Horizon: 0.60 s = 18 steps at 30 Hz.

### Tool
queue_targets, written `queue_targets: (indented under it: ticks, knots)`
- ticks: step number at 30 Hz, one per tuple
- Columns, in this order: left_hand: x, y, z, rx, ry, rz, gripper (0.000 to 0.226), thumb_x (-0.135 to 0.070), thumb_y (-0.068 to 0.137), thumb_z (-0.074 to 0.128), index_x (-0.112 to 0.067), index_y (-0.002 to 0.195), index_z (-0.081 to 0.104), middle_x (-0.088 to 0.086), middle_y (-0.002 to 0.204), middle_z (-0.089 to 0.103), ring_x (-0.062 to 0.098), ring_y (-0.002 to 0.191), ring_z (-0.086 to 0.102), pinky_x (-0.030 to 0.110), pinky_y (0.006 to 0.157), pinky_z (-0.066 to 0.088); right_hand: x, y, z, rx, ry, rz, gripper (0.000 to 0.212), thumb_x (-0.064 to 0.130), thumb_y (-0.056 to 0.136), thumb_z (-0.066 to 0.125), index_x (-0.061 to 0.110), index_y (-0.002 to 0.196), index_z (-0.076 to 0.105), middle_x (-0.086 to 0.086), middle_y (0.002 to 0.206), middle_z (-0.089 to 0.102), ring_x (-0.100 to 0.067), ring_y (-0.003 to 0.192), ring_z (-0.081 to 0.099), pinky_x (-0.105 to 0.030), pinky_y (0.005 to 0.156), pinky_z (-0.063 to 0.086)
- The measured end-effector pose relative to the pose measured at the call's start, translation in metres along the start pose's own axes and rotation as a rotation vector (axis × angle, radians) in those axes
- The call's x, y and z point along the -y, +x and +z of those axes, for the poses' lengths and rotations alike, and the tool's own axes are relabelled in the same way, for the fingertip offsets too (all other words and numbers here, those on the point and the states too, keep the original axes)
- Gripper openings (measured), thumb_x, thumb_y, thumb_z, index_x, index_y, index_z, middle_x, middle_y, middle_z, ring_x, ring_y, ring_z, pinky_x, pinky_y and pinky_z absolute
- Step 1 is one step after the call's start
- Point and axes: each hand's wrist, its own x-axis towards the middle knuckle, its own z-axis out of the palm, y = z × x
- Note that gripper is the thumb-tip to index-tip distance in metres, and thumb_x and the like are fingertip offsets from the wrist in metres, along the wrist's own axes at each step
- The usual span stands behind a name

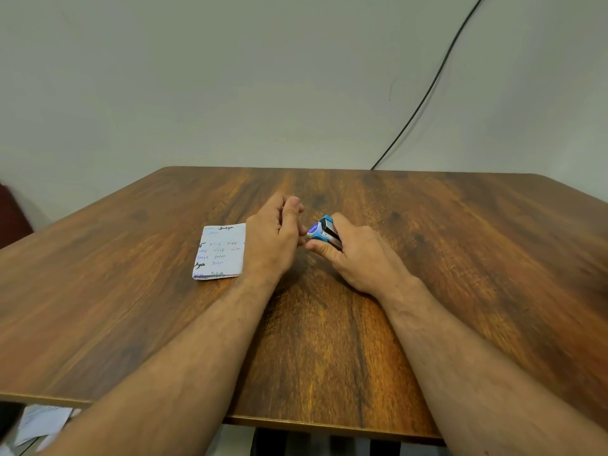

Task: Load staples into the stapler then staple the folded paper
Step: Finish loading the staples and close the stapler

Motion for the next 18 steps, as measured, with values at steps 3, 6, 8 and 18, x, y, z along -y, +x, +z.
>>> queue_targets:
  ticks: [3,6,8,18]
  knots:
    - [-0.0013,0.0003,-0.0003,0.000,0.008,-0.005,0.028,-0.028,0.105,0.045,-0.015,0.093,0.066,-0.003,0.062,0.068,0.003,0.049,0.066,0.028,0.055,0.056,0.0014,-0.0004,0.0004,0.001,-0.001,-0.023,0.065,0.086,0.080,0.031,0.025,0.100,0.044,0.000,0.081,0.065,-0.022,0.069,0.063,-0.041,0.061,0.051]
    - [-0.0015,0.0010,-0.0001,-0.011,0.024,-0.015,0.026,-0.028,0.105,0.046,-0.016,0.092,0.065,-0.004,0.062,0.068,0.003,0.051,0.067,0.033,0.059,0.059,0.0030,-0.0008,-0.0002,0.019,0.001,-0.035,0.064,0.085,0.081,0.032,0.025,0.098,0.043,0.003,0.078,0.063,-0.018,0.066,0.060,-0.037,0.059,0.049]
    - [-0.0018,0.0008,0.0003,-0.024,0.035,-0.021,0.026,-0.028,0.104,0.047,-0.016,0.091,0.065,-0.005,0.061,0.068,0.004,0.051,0.068,0.035,0.060,0.060,0.0039,-0.0010,-0.0012,0.019,0.012,-0.036,0.066,0.086,0.079,0.030,0.025,0.100,0.044,0.003,0.078,0.063,-0.016,0.066,0.059,-0.035,0.057,0.046]
    - [-0.0030,0.0006,-0.0007,-0.014,0.042,-0.044,0.026,-0.030,0.104,0.048,-0.015,0.090,0.065,-0.005,0.062,0.067,0.002,0.051,0.067,0.036,0.059,0.060,0.0028,-0.0002,-0.0013,0.043,0.017,-0.039,0.064,0.083,0.081,0.033,0.024,0.103,0.045,0.003,0.082,0.064,-0.013,0.067,0.060,-0.037,0.061,0.052]
